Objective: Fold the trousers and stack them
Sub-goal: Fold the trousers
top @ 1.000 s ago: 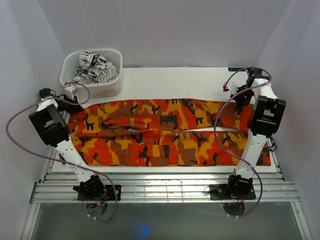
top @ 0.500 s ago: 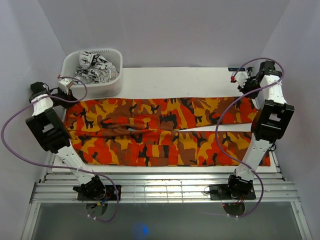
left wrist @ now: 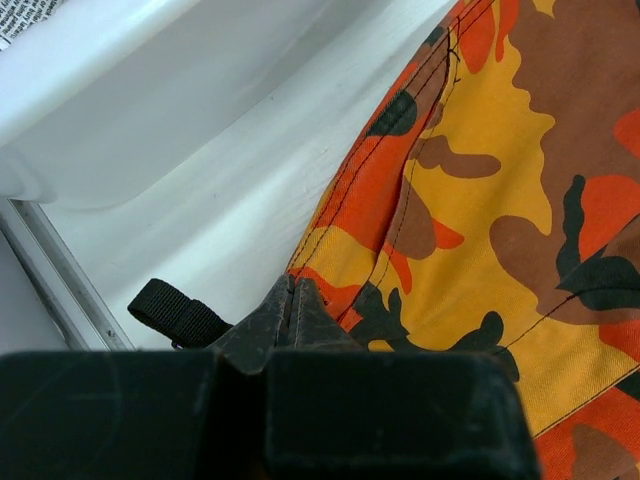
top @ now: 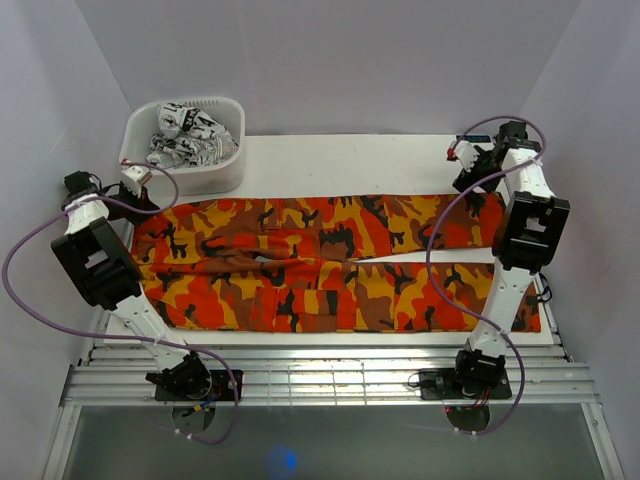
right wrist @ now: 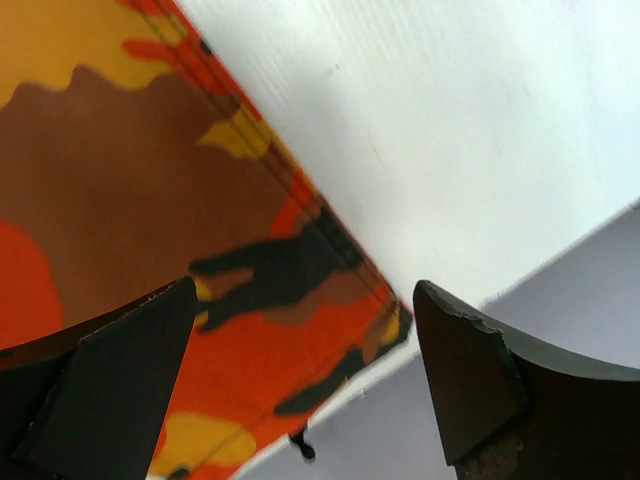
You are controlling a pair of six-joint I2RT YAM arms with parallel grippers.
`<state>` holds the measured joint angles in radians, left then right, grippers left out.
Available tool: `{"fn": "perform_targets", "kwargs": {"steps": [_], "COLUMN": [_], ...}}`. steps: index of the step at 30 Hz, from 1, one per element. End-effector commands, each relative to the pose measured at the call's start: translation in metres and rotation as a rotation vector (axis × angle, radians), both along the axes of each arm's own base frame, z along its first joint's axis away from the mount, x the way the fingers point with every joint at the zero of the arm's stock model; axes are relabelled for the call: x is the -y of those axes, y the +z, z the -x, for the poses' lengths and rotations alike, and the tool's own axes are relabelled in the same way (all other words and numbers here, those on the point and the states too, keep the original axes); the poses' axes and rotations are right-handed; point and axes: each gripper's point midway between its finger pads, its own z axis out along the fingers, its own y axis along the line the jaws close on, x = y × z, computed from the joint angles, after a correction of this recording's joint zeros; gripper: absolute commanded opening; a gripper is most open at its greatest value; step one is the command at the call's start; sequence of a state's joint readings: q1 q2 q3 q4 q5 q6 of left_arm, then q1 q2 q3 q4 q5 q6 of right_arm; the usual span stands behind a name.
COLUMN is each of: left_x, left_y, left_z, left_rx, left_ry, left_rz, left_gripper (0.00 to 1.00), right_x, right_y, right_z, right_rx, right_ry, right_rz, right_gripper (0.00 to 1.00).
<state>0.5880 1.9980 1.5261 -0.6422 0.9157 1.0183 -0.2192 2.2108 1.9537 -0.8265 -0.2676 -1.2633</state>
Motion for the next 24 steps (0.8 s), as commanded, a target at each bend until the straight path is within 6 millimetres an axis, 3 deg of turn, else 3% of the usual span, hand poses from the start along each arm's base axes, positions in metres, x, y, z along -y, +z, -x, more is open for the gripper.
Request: {"fn": "perform_targets", "kwargs": {"steps": [1, 4, 8, 9, 11, 12, 13, 14, 15, 19, 22, 24], "left_x": [0.0, 0.0, -0.002, -0.002, -0.003, -0.003, -0.003, -0.003, -0.003, -0.001, 0.001, 0.001], "left_y": [0.025, 0.02, 0.014, 0.014, 0.015, 0.015, 0.016, 0.016, 0.016, 0.017, 0.021, 0.028], "left_z": [0.0, 0.002, 0.001, 0.001, 0.0, -0.001, -0.001, -0.001, -0.001, -0.001, -0.001, 0.0], "left_rx": [0.072, 0.06, 0.042, 0.042, 0.043, 0.04, 0.032, 0.029, 0.022, 0.007, 0.021, 0.043], "left_ry": [-0.021, -0.018, -0.003, -0.004, -0.003, 0.003, 0.005, 0.004, 0.006, -0.001, -0.003, 0.008], "left_rz": [-0.04, -0.043, -0.035, -0.034, -0.034, -0.027, -0.023, -0.019, -0.014, 0.007, 0.009, -0.003], "left_gripper": [0.0, 0.0, 0.0, 0.0, 0.0, 0.0, 0.0, 0.0, 0.0, 0.0, 0.0, 0.0], "right_x": [-0.007, -0.008, -0.006, -0.006, -0.01, -0.011, -0.011, -0.016, -0.018, -0.02, -0.016, -0.009], "right_y": [-0.016, -0.037, -0.082, -0.091, -0.116, -0.122, -0.114, -0.125, -0.123, -0.102, -0.074, -0.036], "right_z": [-0.024, -0.028, -0.014, -0.007, 0.017, 0.026, 0.022, 0.045, 0.05, 0.071, 0.061, 0.047], "right_rx": [0.013, -0.012, -0.104, -0.137, -0.266, -0.314, -0.321, -0.435, -0.461, -0.501, -0.419, -0.309], "right_ry": [-0.046, -0.035, -0.009, -0.004, 0.014, 0.018, 0.023, 0.025, 0.026, 0.047, 0.016, -0.001], "right_rz": [-0.046, -0.058, -0.05, -0.043, -0.059, -0.067, -0.069, -0.097, -0.107, -0.112, -0.143, -0.156], "right_gripper": [0.95, 0.93, 0.86, 0.81, 0.63, 0.57, 0.46, 0.42, 0.39, 0.08, 0.08, 0.08]}}
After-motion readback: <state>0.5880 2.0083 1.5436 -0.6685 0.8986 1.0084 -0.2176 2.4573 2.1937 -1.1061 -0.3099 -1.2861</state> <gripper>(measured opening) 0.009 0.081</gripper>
